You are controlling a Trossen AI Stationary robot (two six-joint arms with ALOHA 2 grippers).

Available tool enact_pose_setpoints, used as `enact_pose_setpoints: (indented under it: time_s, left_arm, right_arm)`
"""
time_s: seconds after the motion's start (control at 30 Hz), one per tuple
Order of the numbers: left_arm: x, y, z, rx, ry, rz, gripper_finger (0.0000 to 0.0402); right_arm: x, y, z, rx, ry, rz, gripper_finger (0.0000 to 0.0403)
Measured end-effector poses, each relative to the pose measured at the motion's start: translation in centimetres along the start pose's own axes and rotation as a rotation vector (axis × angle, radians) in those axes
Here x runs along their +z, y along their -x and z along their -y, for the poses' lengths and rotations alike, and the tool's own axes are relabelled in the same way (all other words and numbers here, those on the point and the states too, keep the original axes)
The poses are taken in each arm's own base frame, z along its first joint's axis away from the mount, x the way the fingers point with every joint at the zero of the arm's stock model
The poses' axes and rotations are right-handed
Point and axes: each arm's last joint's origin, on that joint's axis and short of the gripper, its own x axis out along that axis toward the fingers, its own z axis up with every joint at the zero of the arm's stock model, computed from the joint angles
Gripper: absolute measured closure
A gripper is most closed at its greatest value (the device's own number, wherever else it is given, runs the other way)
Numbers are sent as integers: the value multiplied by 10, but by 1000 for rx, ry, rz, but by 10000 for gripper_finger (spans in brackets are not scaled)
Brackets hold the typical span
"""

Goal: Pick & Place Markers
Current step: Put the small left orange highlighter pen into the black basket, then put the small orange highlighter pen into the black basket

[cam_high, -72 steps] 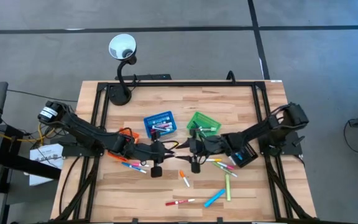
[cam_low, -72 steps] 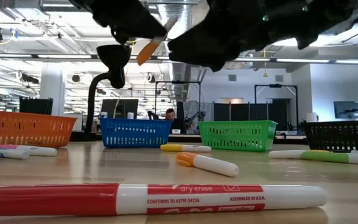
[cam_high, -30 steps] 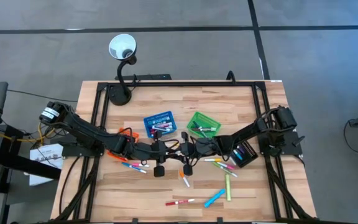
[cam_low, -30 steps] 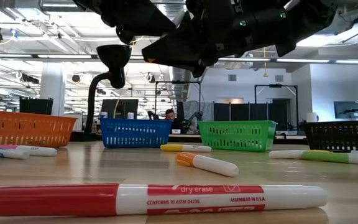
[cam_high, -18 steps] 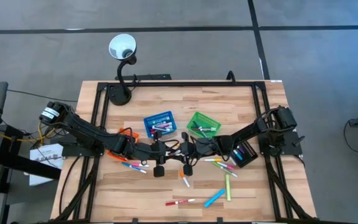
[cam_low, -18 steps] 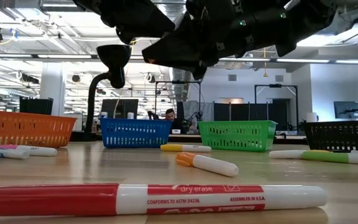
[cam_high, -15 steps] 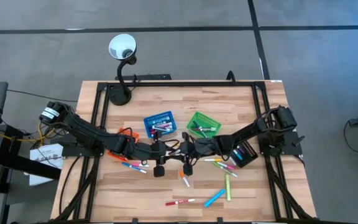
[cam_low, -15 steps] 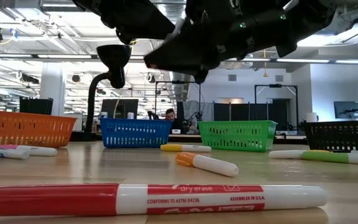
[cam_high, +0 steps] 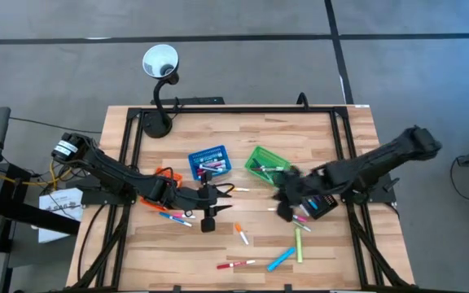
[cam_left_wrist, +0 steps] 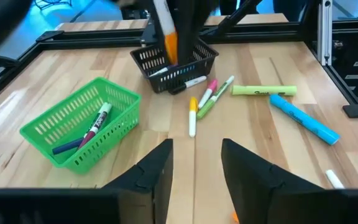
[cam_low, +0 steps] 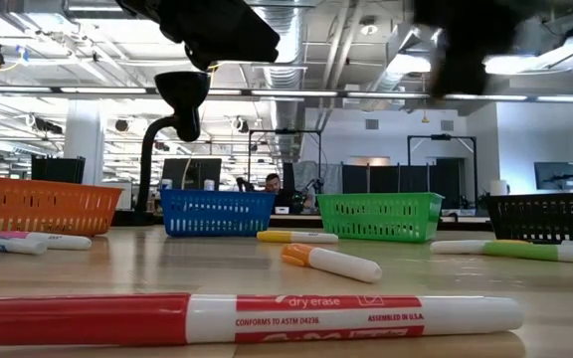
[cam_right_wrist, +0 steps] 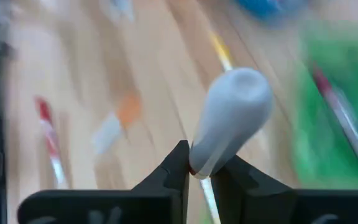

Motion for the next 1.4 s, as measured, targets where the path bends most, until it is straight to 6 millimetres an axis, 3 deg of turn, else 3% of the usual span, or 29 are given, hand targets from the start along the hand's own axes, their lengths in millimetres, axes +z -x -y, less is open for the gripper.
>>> enact_pose_setpoints:
  time_s: [0.13,0.3,0.47,0.63,0.83,1.03,1.2,1.4]
  left_arm:
    - [0,0,0,0,0,0,270]
    - [0,0,0,0,0,0,270]
    - [0,0,0,1,0,0,271]
    - [0,0,0,1,0,-1,271]
    - [0,0,0,1,0,-1,271]
    - [0,0,0,1,0,-1,271]
    - [0,0,0,1,0,-1,271]
    - [0,0,0,1,0,-2,271]
  right_arm:
    - [-37,30,15,-210,-254,-253,357]
    - [-69,48,18,-417,-433,-495,365]
    - [-80,39,14,-473,-450,-522,360]
    - [-88,11,18,-502,-426,-571,358]
    - [-85,-12,25,-536,-399,-638,357]
    - [-79,-22,35,-512,-367,-713,315]
    - [-71,-22,45,-494,-362,-726,268]
    - [-46,-5,41,-441,-383,-699,234]
